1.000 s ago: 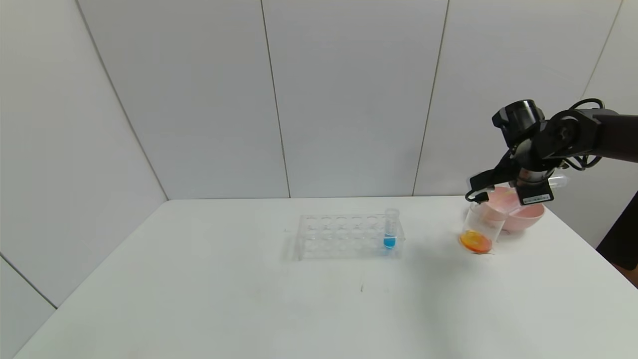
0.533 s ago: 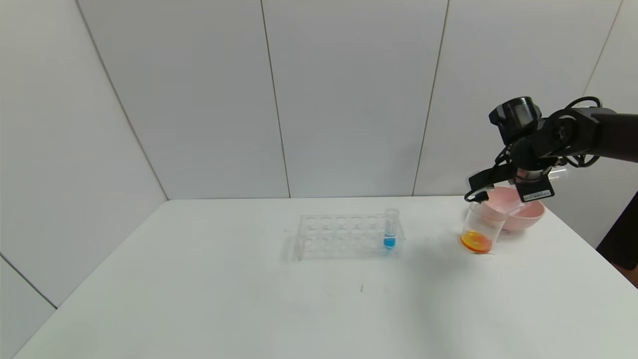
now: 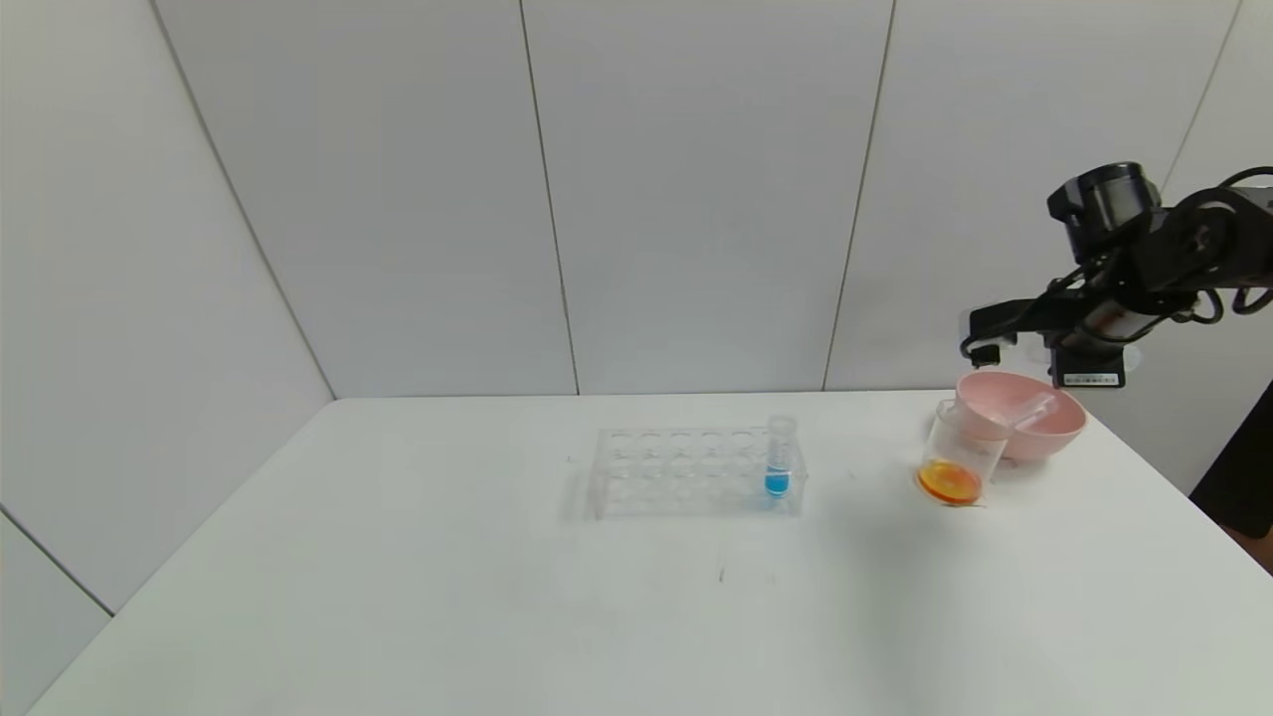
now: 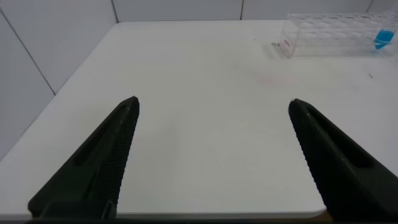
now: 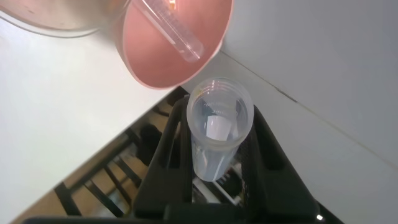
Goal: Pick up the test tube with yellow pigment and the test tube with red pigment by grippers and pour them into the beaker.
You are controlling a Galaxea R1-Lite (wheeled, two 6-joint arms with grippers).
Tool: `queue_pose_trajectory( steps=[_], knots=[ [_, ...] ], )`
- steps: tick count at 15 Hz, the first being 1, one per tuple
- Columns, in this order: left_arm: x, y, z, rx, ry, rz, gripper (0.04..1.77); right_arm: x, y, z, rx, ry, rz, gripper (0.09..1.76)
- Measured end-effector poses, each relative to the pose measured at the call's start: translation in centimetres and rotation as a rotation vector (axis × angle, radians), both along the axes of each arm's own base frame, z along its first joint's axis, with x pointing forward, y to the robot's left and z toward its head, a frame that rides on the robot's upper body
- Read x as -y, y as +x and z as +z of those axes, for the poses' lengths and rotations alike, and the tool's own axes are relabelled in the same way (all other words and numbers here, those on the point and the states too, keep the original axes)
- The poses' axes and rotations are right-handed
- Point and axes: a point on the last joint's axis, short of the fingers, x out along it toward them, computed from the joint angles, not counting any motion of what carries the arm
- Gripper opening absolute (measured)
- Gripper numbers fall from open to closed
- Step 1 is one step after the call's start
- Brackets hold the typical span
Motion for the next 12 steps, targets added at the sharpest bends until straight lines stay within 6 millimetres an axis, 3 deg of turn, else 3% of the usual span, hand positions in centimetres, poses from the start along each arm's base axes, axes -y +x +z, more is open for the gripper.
queue_pose_trajectory(
  steps=[2,6,9,12],
  knots=[
    [0.0,0.0,0.0,0.000,0.000,0.000,1.72,2.2,-1.2,0.5,0.001,0.221,-0.015,0.51],
    [0.0,0.0,0.0,0.000,0.000,0.000,1.72,5.7,-5.4,2.4,-0.035,0.639,-0.118,0.51],
    [0.0,0.0,0.0,0.000,0.000,0.000,1.72,6.7,-8.9,2.3,-0.051,0.852,-0.228,0.51],
    [0.0,0.0,0.0,0.000,0.000,0.000,1.72,7.3,-11.8,0.9,0.010,1.011,-0.293,0.51]
  ],
)
